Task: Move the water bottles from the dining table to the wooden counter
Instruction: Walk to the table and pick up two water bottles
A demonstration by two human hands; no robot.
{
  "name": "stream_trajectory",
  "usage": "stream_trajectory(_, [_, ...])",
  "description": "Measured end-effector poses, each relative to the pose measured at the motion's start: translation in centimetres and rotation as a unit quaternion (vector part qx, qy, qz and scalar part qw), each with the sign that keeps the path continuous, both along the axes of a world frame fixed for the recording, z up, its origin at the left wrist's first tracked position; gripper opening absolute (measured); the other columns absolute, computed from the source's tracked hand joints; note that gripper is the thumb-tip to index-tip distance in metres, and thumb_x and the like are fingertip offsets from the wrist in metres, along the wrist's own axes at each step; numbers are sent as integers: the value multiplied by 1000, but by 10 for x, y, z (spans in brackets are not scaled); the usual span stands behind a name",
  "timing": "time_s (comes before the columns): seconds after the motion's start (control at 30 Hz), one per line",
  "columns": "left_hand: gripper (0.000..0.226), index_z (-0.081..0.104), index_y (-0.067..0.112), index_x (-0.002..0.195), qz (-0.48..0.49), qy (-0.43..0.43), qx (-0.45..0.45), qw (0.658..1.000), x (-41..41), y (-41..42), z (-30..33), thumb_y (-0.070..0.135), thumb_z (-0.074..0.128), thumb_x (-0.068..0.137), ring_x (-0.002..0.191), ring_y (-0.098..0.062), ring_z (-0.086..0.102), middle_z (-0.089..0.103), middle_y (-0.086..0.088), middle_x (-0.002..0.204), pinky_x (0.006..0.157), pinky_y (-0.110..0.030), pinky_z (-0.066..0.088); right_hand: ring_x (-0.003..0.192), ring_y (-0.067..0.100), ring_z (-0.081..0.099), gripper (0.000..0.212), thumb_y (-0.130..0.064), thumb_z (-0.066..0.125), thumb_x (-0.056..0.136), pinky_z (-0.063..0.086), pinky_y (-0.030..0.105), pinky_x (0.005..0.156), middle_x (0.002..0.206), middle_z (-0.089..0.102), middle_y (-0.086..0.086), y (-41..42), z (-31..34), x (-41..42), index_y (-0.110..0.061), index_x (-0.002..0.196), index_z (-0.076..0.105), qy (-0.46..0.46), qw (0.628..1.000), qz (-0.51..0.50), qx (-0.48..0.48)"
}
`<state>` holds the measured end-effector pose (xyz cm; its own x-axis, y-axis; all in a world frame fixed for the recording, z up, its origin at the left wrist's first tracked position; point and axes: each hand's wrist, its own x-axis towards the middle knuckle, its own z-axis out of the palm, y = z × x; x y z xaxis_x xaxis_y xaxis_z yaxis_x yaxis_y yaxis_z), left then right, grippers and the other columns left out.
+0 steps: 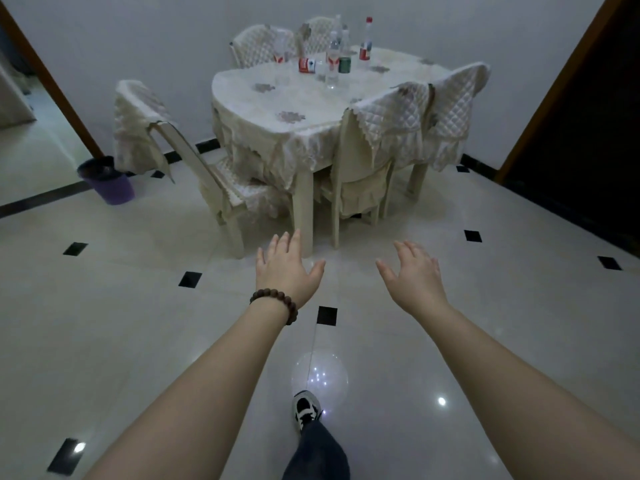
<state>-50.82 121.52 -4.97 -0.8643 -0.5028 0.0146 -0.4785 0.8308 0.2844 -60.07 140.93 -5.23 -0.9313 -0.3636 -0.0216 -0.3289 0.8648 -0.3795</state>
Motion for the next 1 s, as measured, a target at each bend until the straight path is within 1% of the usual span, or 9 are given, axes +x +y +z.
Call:
stream_trajectory(0.2, [76,13,21,152,10,12,15,1000,-111,-85,0,60,35,91,146,-18,10,19,0,158,118,-46,9,147,20,14,64,-52,38,96,8,46,120,157,25,5,-87,-1,-116,-16,148,29,-8,1000,6,-3])
stream_trajectory(0.37, [74,14,21,152,12,25,9,1000,-193,-153,16,59,36,92,146,-19,11,19,0,158,118,-46,9,147,22,16,63,-52,38,95,12,47,119,155,29,6,-144,8,-202,-16,146,33,4,1000,-2,-9])
stream_trajectory(0.53, [74,16,21,151,10,29,11,999,-263,-200,21,58,37,92,146,-19,11,21,-2,157,118,-47,9,146,22,17,61,-50,40,96,9,47,119,155,30,7,-184,14,-272,-14,145,35,9,1000,-11,-7])
stream_trajectory(0.7, [75,15,21,151,6,28,5,1000,-333,-240,15,59,38,91,146,-19,10,20,-1,158,118,-46,9,146,22,17,61,-49,41,95,8,48,119,155,30,8,-227,10,-346,-14,145,35,13,1000,-9,-10])
stream_trajectory(0.87, [76,14,20,151,-6,24,-15,1000,-423,-289,7,59,37,90,146,-20,12,21,-2,157,118,-47,8,146,22,18,62,-51,39,96,7,45,119,155,29,7,-283,6,-438,-15,146,34,26,1000,2,-13])
stream_trajectory(1.0, [74,17,19,151,-7,20,-24,999,-506,-336,14,57,37,91,146,-22,13,22,-3,157,118,-48,10,144,25,21,62,-52,38,95,17,46,118,154,29,8,-332,12,-526,-16,145,33,28,999,11,-18])
